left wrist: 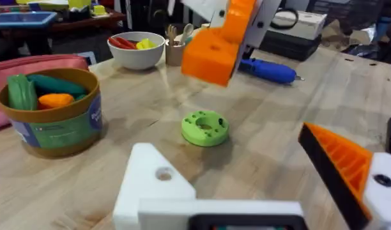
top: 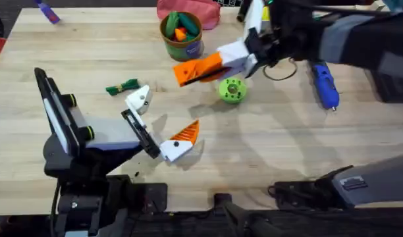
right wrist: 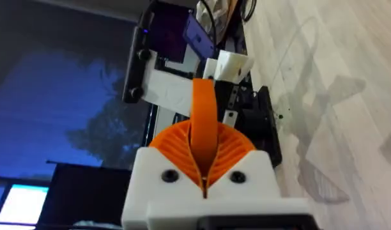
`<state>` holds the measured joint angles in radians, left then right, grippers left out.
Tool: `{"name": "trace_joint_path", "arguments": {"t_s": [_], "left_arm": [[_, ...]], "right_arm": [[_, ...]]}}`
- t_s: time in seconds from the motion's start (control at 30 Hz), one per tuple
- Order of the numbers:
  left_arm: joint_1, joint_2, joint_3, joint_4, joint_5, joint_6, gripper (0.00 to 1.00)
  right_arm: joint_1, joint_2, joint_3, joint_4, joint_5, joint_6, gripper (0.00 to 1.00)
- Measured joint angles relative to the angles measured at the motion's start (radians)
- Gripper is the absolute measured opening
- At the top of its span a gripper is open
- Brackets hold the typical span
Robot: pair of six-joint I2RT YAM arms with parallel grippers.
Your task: Pick up the gripper from the table and insert it into the empty holder that is missing its gripper. Then pick up a screw, insert it into the mounting hole, and use the screwdriver to tighten it. Finally, clean up the table by picking up the vegetable and placing it into the bucket.
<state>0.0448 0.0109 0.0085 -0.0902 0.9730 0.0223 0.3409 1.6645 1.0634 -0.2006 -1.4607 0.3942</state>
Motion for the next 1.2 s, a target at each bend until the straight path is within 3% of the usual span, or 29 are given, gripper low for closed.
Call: {"name": "trace_joint_path", "arguments": {"t_s": [0.43,0.8,1.2], "left_arm": [[0.0,0.0,0.0,0.0,0.0,0.0,0.987],[0.0,0.0,0.0,0.0,0.0,0.0,0.987],[0.0,0.0,0.0,0.0,0.0,0.0,0.987]], "right_arm": [[0.131,0.132,-0.001,0.13,-0.022,0.002,0.009],[0.146,0.225,0.023,0.109,-0.051,0.001,0.009],[0.181,0.227,0.056,0.108,-0.06,-0.001,0.009]]}}
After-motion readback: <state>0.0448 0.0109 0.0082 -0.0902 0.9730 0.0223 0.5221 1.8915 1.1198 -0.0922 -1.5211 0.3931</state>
